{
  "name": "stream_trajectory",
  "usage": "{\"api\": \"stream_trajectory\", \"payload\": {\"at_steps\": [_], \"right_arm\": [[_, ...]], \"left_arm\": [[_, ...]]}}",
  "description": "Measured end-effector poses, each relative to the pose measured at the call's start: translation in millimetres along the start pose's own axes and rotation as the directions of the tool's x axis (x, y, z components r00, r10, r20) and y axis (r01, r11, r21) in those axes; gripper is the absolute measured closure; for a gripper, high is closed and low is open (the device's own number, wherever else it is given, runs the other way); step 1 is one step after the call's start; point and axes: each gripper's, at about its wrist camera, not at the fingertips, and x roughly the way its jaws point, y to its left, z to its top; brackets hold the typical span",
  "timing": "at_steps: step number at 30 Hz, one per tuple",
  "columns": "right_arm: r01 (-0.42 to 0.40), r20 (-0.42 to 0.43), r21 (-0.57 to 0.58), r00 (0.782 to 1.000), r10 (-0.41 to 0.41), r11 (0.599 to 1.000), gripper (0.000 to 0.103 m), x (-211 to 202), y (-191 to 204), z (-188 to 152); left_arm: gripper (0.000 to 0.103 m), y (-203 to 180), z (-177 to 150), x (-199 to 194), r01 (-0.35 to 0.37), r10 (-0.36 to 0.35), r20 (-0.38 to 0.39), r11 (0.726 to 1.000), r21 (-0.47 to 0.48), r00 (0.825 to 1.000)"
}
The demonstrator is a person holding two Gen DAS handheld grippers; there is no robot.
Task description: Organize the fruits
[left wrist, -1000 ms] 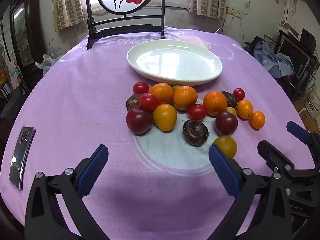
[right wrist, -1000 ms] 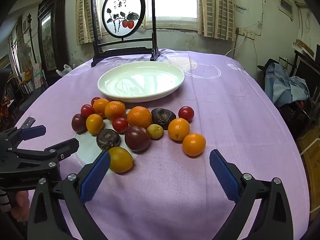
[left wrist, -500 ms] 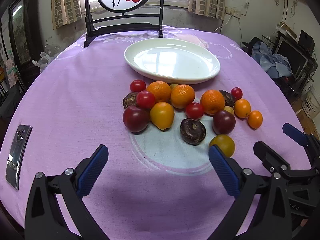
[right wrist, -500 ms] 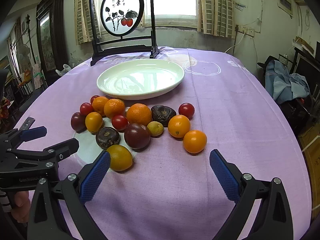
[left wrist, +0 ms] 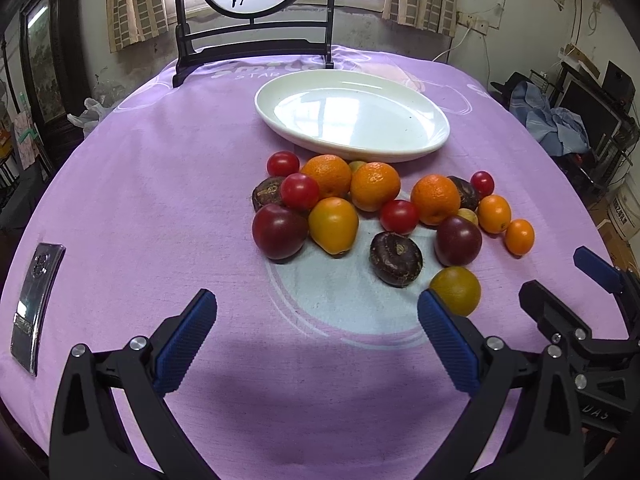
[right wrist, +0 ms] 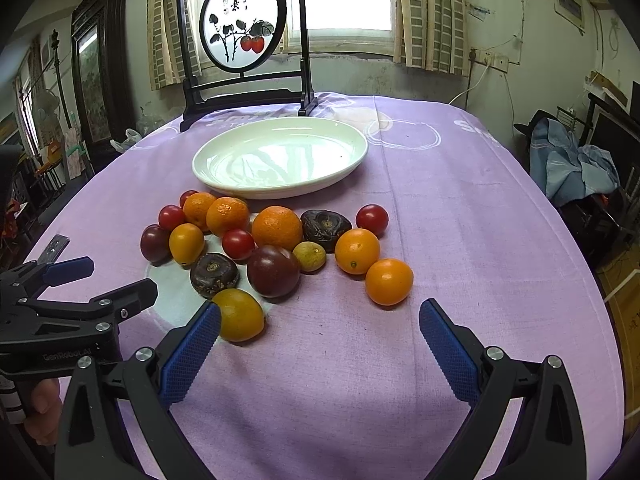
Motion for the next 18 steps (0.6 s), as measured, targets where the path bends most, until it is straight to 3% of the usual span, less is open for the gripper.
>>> {"api": "stream_trajectory", "payload": {"at_steps": [18], "right_arm": [[-0.001, -0.003, 0.004, 1.0, 0.001, 1.0, 0.004, 0.7, -0.8, -0.1]], "left_arm": [[0.004, 0.3, -0.9, 2.3, -0.011, 0.011, -0.002, 1.0, -0.001, 1.0]]}}
